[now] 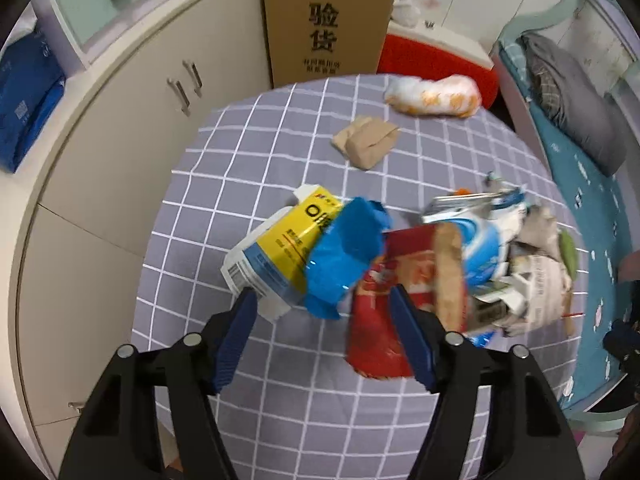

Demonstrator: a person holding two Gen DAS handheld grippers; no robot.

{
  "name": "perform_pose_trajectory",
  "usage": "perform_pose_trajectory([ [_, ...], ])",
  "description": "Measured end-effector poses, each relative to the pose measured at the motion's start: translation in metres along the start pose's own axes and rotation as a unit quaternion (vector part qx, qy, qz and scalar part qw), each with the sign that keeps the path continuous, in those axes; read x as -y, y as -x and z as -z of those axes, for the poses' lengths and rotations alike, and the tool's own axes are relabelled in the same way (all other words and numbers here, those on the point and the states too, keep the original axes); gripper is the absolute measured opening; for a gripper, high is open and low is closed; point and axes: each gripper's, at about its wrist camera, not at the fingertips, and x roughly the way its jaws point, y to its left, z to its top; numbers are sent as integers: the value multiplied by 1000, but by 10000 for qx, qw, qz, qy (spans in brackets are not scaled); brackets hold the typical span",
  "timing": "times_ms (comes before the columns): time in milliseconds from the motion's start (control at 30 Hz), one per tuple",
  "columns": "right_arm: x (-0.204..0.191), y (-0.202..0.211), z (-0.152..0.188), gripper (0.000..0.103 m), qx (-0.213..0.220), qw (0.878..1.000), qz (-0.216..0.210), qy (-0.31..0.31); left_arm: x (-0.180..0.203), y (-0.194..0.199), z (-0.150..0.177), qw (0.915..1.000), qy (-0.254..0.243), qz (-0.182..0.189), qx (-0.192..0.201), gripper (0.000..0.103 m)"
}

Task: Collect trash
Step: 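Reach both tools to the table trash and grasp items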

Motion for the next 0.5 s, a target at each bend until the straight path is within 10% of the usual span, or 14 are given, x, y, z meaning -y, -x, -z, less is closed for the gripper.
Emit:
perform_pose_trajectory([
  [200, 11, -21, -21, 68, -47, 9996, 68, -288, -6, -19, -9, 9997, 18, 86, -234, 42],
  [367, 22, -38, -42, 58, -55, 9985, 91, -539, -13, -28, -12, 9981, 205, 429, -388, 5],
  [500, 25, -51, -55, 54, -108, 9976, 58, -675, -17, -13, -11, 9973, 400, 602, -157, 3],
])
